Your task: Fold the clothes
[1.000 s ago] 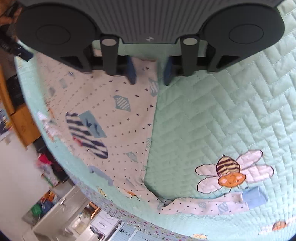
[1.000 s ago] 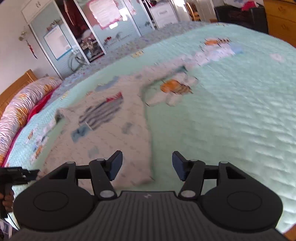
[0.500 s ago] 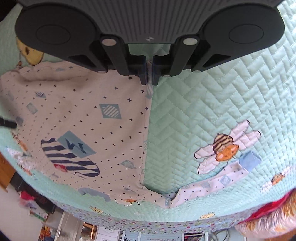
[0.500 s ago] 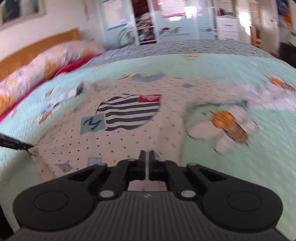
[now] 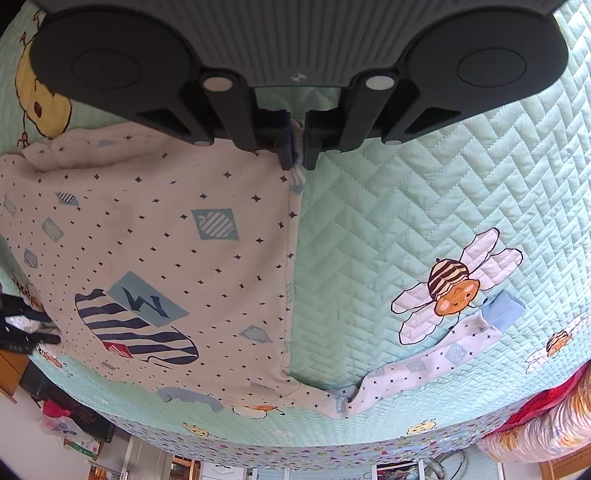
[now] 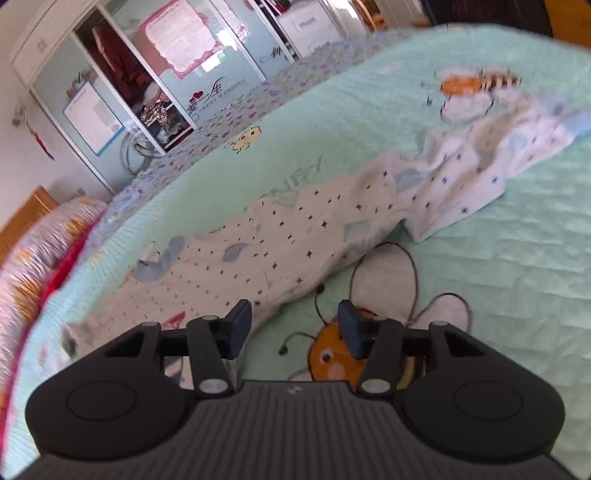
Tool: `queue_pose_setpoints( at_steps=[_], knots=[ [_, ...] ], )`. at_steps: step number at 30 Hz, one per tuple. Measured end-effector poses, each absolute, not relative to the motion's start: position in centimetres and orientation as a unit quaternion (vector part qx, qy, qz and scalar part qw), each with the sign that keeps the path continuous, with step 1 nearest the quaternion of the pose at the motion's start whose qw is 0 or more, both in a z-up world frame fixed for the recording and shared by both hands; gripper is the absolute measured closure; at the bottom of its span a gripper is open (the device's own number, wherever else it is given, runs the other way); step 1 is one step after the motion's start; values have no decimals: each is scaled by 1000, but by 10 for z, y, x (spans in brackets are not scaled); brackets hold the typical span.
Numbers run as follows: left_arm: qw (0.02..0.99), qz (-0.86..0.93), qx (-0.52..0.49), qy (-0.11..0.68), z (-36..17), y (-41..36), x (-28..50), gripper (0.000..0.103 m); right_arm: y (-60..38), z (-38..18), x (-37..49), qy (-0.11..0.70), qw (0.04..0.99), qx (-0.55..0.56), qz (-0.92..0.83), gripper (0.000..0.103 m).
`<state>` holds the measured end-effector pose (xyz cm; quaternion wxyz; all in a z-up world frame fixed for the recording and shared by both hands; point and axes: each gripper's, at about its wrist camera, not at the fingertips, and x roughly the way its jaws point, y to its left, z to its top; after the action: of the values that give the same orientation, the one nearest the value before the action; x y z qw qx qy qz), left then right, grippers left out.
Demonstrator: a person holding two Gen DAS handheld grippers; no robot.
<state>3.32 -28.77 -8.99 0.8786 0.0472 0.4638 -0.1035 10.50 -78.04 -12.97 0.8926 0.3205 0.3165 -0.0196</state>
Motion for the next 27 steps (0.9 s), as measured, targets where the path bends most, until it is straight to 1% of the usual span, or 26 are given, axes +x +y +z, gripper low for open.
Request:
queue_pose_setpoints(
  at_steps=[2, 3, 4, 6, 8, 11, 13, 18, 20, 22, 23, 24, 25, 27],
  knots=[
    [879, -104, 49, 463, -90, -288, 33, 97, -782, -134, 119, 321, 889, 325, -14, 56],
    [879, -105, 47, 464, -90, -287, 34, 97, -782, -135, 126, 325, 890, 320, -11, 81],
    [878, -106, 46, 464, -90, -286, 34, 97, -781, -136, 133, 330, 892, 310, -11, 100],
    [878, -110, 46, 463, -91, -285, 34, 96, -779, -139, 144, 337, 895, 291, -13, 100],
    [879, -111, 45, 461, -91, -284, 34, 96, -786, -136, 147, 323, 903, 281, -33, 100],
    [880, -113, 46, 459, -92, -284, 33, 96, -799, -147, 151, 313, 898, 307, -41, 101],
    [881, -114, 46, 456, -93, -283, 33, 96, -797, -151, 149, 304, 903, 300, -41, 102],
    [885, -112, 36, 451, -95, -281, 32, 96, -809, -153, 144, 297, 893, 337, -25, 100],
    [887, -114, 49, 445, -95, -284, 30, 96, -815, -151, 136, 298, 883, 364, -13, 90],
    [889, -115, 58, 439, -96, -285, 28, 96, -815, -141, 113, 294, 879, 376, -18, 69],
    [890, -116, 60, 437, -96, -285, 28, 96, -812, -134, 96, 293, 881, 372, -13, 63],
    [891, -118, 62, 435, -96, -285, 27, 96, -806, -129, 78, 296, 882, 366, -1, 54],
    [891, -119, 54, 434, -95, -282, 28, 96, -798, -125, 57, 303, 882, 361, 12, 52],
    [892, -122, 38, 434, -95, -278, 28, 96, -779, -119, 12, 317, 884, 341, 37, 52]
  ],
)
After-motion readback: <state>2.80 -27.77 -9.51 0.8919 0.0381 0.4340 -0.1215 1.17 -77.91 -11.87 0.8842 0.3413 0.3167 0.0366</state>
